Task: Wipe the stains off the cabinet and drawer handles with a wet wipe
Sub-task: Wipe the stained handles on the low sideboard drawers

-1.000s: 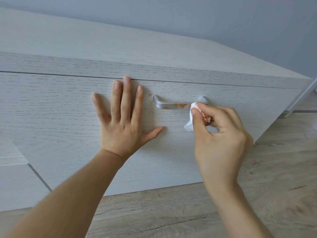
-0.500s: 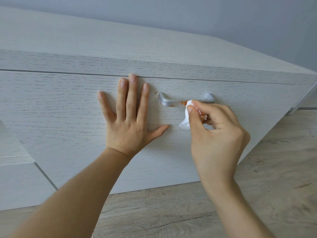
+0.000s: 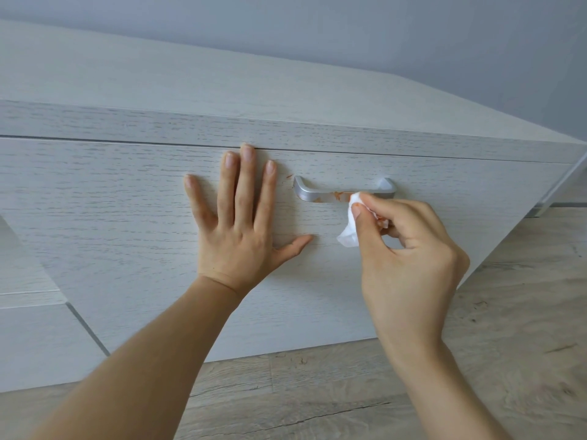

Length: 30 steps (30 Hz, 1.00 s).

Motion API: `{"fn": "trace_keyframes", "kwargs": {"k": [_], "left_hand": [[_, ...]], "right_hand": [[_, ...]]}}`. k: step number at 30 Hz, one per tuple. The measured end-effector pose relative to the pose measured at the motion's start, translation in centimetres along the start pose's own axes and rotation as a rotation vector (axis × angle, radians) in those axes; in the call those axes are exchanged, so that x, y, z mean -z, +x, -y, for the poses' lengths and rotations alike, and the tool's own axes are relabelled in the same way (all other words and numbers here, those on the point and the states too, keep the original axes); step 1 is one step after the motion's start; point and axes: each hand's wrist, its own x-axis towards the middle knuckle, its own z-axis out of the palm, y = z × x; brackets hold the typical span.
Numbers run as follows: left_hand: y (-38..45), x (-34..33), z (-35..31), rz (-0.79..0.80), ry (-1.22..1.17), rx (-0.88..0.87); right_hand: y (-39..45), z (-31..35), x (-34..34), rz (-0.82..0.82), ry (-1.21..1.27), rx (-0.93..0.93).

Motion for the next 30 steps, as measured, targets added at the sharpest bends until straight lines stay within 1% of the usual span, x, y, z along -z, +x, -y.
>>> {"fn": "trace_keyframes", "kwargs": {"k": [6,9,13,16,20,24,30], "left_hand": [[0.0,-0.1,-0.1,-0.019,0.006,0.006],[0.0,-0.2,0.0,-0.023,0.012,0.002],[0.0,-0.2,-0.1,-0.026,0.0,0.004],[0.0,-0.2,0.0,-0.021,0.007,-0.002],[-0.1,-0.1,-0.1,-0.01,0.003,-0.004],[-0.1,-0.2,0.0,-0.011,0.0,0.006],[-0.3,0.1,0.0,0.023,-0.014,0.012]], "right_hand": [[0.1,0.5,-0.9,-0.027,0.0,0.008],[0.1,0.5,-1.0,-0.004,-0.005,0.046],[0.1,0.5,-1.0,-0.001,-0.004,0.047],[-0.1,0.7,-1.1,0.039,-0.018,0.087],[-0.2,0.8,-1.3,0.009,-0.007,0.062],[-0.3,1.0,-1.2,0.072,-0.01,0.079],[-0.6,0.8,-0.3,0.014,-0.041,0.068]]}}
